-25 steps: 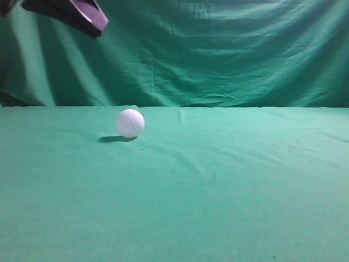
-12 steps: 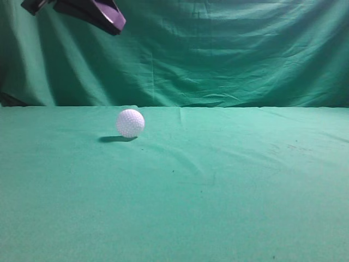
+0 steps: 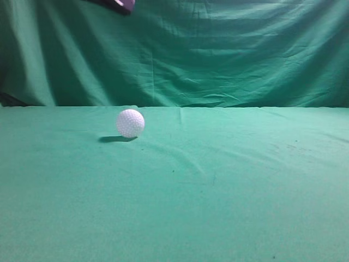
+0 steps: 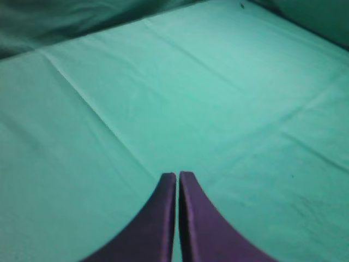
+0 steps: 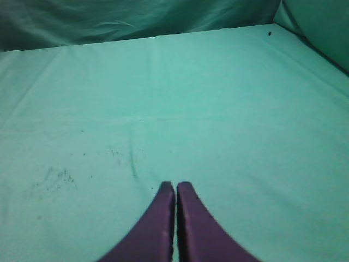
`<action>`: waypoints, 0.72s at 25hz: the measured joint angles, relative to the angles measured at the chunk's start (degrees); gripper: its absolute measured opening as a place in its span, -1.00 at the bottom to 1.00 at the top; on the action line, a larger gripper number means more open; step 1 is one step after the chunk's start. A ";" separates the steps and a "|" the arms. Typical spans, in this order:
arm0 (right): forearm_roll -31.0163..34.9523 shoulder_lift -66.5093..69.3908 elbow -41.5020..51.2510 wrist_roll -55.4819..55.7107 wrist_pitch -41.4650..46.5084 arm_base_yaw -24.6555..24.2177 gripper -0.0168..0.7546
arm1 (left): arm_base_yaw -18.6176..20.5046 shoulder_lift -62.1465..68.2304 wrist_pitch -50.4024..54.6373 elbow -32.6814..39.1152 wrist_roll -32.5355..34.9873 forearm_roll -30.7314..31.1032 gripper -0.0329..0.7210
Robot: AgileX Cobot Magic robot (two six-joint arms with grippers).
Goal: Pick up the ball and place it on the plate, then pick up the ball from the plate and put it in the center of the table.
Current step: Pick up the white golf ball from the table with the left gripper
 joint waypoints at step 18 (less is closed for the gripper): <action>0.00 0.00 0.00 0.00 0.00 0.00 -0.96 | -6.62 2.40 39.71 -4.01 88.87 -80.35 -0.91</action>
